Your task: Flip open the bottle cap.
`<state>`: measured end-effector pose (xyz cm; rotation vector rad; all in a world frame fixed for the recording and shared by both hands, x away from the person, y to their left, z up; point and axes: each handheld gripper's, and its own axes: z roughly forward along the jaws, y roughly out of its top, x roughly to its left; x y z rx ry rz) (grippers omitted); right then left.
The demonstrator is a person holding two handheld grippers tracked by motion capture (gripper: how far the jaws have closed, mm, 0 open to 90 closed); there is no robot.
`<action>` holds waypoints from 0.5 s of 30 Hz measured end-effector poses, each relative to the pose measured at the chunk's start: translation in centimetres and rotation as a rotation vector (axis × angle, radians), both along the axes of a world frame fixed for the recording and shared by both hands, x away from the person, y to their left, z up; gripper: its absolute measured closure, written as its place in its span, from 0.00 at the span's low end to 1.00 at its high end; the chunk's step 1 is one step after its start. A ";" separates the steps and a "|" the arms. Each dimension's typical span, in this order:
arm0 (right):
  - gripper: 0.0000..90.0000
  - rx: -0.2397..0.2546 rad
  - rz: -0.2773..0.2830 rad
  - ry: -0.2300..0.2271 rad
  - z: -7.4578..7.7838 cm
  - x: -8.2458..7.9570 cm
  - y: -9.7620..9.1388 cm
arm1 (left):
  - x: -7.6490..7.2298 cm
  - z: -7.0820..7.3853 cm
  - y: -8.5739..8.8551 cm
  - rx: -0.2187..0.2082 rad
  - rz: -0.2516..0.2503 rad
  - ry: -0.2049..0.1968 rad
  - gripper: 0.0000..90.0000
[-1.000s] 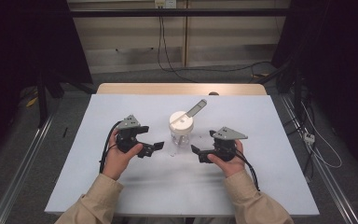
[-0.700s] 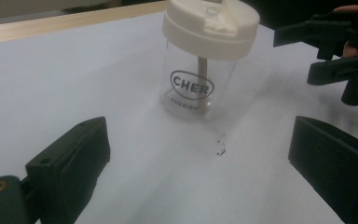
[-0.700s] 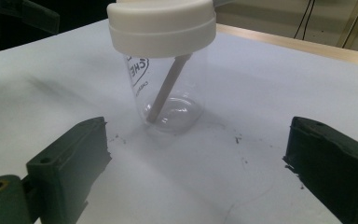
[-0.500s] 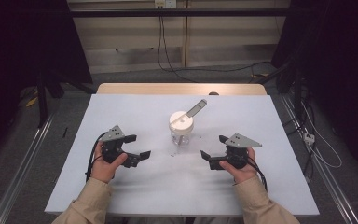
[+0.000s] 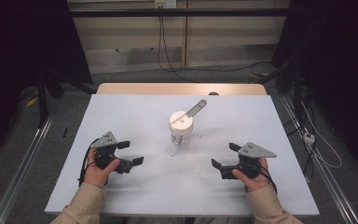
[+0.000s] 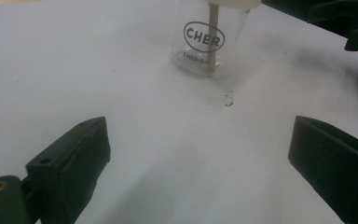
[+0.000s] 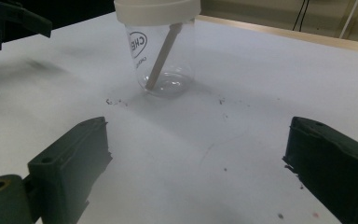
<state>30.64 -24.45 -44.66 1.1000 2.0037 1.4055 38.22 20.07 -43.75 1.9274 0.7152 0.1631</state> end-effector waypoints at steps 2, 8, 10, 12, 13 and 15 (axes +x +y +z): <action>0.07 -0.004 -0.002 0.000 -0.1 -0.4 -0.5 | -0.1 0.0 0.2 0.001 0.003 0.000 0.06; 0.07 -0.003 -0.009 -0.001 -0.2 -1.3 -1.4 | -0.3 -0.4 0.6 0.010 0.015 0.007 0.06; 0.07 -0.002 -0.011 -0.002 -0.2 -1.5 -1.6 | -0.5 -0.4 0.7 0.013 0.015 0.005 0.06; 0.07 -0.004 -0.015 -0.003 -0.3 -1.7 -1.9 | -0.6 -0.4 0.9 0.013 0.016 0.002 0.06; 0.07 -0.004 -0.016 -0.002 -0.3 -1.7 -2.0 | -0.7 -0.4 0.9 0.016 0.016 0.001 0.06; 0.07 -0.005 -0.019 0.000 -0.4 -1.9 -2.1 | -0.8 -0.4 1.1 0.017 0.019 -0.005 0.06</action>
